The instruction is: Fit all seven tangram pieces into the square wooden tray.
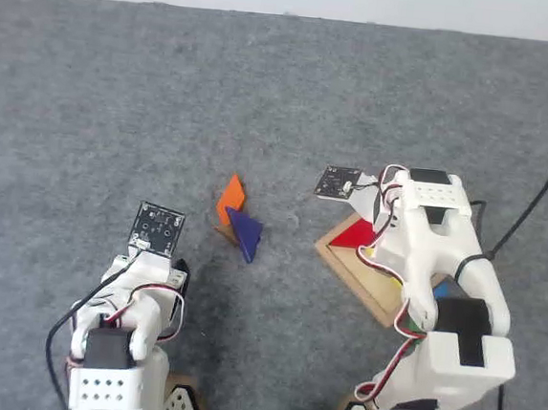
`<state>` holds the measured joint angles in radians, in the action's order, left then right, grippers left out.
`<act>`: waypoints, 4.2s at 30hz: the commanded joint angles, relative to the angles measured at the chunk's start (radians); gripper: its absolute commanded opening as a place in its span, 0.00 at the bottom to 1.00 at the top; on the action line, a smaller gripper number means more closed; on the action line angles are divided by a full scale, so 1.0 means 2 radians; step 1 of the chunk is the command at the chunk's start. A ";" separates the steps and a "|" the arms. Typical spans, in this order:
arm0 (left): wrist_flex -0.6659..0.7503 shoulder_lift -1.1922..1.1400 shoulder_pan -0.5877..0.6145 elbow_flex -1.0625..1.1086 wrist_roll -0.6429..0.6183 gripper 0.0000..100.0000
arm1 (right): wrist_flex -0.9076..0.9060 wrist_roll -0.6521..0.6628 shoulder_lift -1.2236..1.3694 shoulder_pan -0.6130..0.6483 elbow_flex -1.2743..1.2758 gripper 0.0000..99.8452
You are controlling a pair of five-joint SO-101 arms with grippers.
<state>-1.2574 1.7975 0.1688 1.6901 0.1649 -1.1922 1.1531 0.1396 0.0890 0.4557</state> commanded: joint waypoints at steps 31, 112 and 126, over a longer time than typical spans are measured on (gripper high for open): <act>-0.002 0.008 0.002 -0.003 0.006 0.13 | 0.031 -0.076 -0.066 0.019 0.033 0.01; -0.002 0.008 0.002 -0.003 0.006 0.13 | -0.052 -0.188 -0.207 -0.004 -0.008 0.01; -0.002 0.008 0.002 -0.003 0.006 0.13 | -0.023 -0.112 -0.089 -0.014 0.011 0.12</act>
<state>-1.2574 1.7975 0.1688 1.6901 0.1649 -1.2689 0.8477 -0.1289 0.0721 0.4910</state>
